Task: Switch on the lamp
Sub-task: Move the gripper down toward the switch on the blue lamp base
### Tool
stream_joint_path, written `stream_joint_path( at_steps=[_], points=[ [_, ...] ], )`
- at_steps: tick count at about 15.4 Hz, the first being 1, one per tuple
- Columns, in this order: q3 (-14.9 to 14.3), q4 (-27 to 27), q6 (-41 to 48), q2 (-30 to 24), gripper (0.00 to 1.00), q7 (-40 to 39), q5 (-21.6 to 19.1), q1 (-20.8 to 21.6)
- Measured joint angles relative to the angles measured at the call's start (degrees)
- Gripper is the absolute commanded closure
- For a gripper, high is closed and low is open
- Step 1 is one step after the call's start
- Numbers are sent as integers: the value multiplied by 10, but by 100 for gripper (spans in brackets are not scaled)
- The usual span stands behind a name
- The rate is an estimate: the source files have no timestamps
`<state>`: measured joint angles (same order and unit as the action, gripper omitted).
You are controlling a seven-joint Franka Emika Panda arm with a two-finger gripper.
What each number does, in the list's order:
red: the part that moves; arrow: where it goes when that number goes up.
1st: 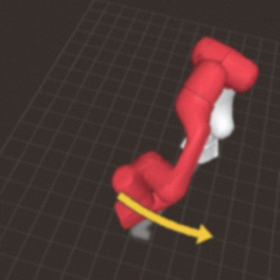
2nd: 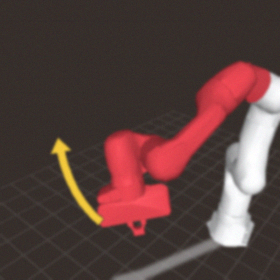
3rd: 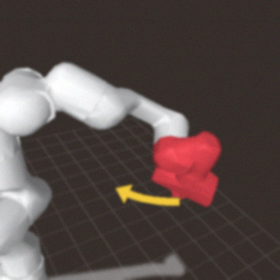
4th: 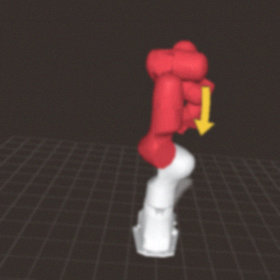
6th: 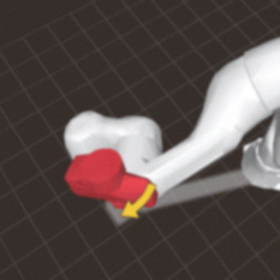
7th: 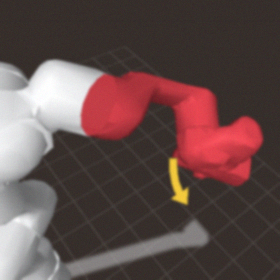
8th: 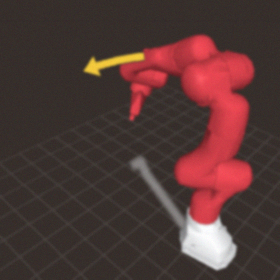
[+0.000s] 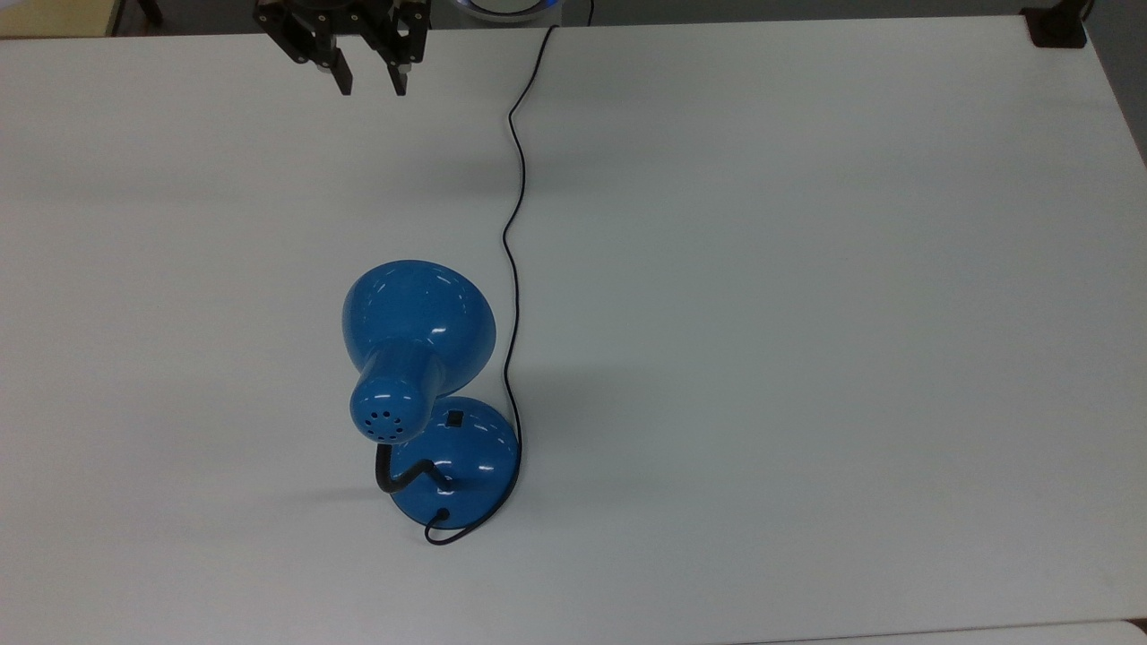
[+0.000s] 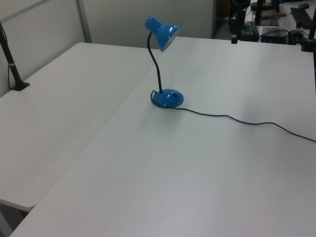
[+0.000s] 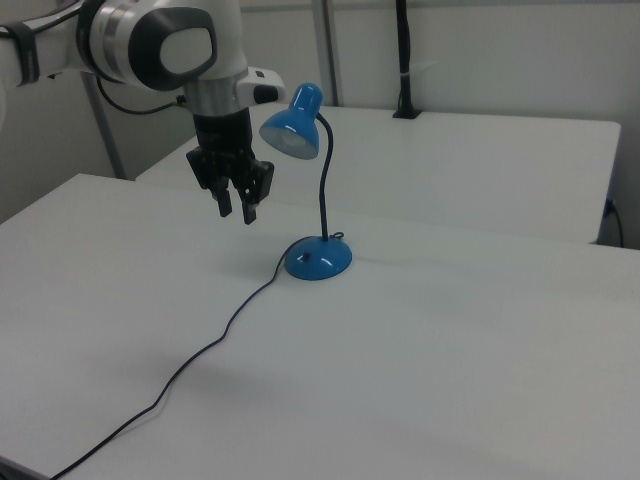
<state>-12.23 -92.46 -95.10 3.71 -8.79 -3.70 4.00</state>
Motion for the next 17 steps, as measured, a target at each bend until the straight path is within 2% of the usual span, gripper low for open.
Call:
stream_joint_path(
  at_steps=[4, 6, 10, 17],
  points=[
    [0, -1, -3, 0, 100, -19, -6, -4],
    [1, -12, -35, 2, 100, -20, -7, -1],
    [4, -76, -191, 27, 100, -20, -7, 10],
    [5, -101, -393, 124, 100, -18, -7, 32]
  ],
)
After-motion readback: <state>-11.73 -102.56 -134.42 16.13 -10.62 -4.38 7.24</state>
